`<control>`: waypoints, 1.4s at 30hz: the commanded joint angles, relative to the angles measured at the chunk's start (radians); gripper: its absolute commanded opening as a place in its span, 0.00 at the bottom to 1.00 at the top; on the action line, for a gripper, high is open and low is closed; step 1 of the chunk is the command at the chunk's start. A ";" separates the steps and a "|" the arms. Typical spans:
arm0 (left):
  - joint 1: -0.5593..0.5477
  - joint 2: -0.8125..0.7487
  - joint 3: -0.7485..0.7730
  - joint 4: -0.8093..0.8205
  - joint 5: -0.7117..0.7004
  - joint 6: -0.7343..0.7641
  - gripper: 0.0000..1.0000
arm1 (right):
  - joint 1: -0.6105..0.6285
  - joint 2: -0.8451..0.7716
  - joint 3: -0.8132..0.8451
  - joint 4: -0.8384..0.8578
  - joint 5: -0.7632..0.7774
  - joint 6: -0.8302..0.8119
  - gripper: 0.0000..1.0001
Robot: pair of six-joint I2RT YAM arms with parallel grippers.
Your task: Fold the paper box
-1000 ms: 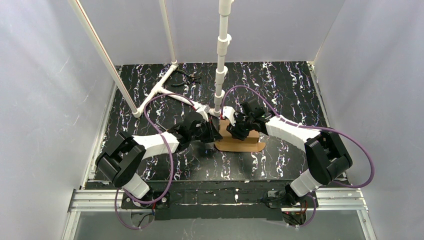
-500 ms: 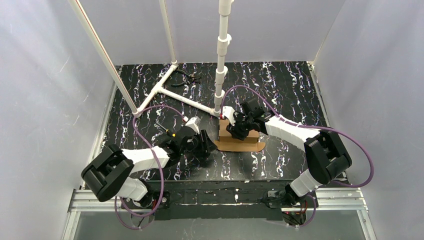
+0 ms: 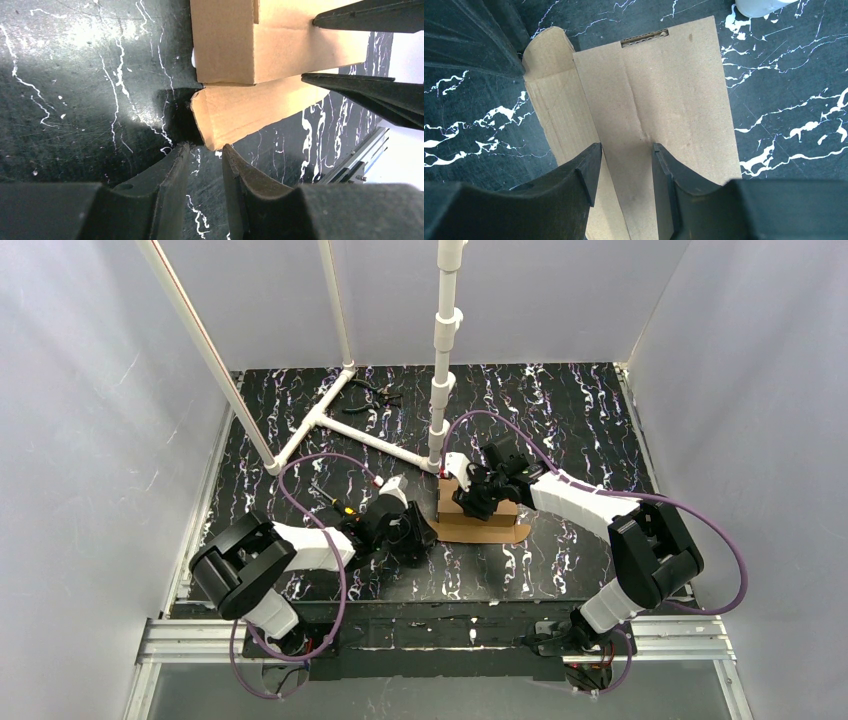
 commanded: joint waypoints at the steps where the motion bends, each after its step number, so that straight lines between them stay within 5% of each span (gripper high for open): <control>1: -0.015 0.013 0.043 0.008 -0.047 -0.011 0.29 | 0.014 0.085 -0.053 -0.160 0.008 0.011 0.50; 6: -0.020 0.044 0.066 0.008 -0.071 -0.025 0.24 | 0.015 0.085 -0.053 -0.162 0.009 0.011 0.50; 12: -0.023 0.049 0.076 0.010 -0.073 -0.005 0.00 | 0.015 0.084 -0.053 -0.162 0.008 0.010 0.50; 42: -0.045 0.056 0.281 -0.275 -0.009 0.326 0.00 | 0.022 0.090 -0.050 -0.161 0.002 0.012 0.50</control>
